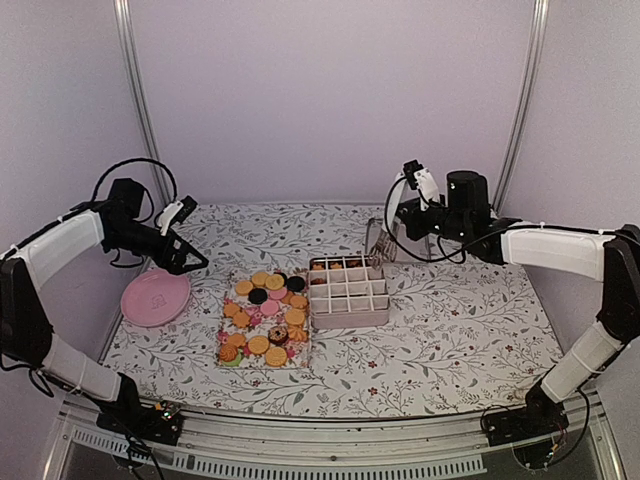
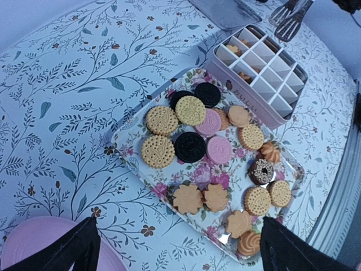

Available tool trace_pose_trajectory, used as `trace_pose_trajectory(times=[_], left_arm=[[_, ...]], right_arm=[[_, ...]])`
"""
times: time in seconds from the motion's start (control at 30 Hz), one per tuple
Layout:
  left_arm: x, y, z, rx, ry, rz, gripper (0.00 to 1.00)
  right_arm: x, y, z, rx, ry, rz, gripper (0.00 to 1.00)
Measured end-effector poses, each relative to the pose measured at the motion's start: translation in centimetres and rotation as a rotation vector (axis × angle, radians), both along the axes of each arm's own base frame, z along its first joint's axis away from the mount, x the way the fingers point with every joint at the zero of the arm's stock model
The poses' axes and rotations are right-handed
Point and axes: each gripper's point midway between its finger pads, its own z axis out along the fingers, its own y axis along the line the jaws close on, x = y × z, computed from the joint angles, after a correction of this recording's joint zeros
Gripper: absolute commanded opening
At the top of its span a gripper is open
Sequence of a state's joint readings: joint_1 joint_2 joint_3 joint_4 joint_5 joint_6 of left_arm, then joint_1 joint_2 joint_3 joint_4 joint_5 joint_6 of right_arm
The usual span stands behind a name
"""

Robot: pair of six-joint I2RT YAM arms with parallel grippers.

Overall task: Pack the cookies
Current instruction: Pick up the clamp from the packing box, then pass from the right arm to the left

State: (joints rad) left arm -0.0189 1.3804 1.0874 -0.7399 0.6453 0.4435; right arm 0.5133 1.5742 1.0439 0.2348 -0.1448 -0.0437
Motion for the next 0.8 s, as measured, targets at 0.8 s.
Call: trace_pose_trajectory(times=[0.8], left_arm=[[-4.6, -3.5, 6.9, -0.203, -0.107, -0.169, 0.99]], right_arm=[[-13.8, 25.3, 7.7, 0.232, 0.007, 0.516, 0.00]])
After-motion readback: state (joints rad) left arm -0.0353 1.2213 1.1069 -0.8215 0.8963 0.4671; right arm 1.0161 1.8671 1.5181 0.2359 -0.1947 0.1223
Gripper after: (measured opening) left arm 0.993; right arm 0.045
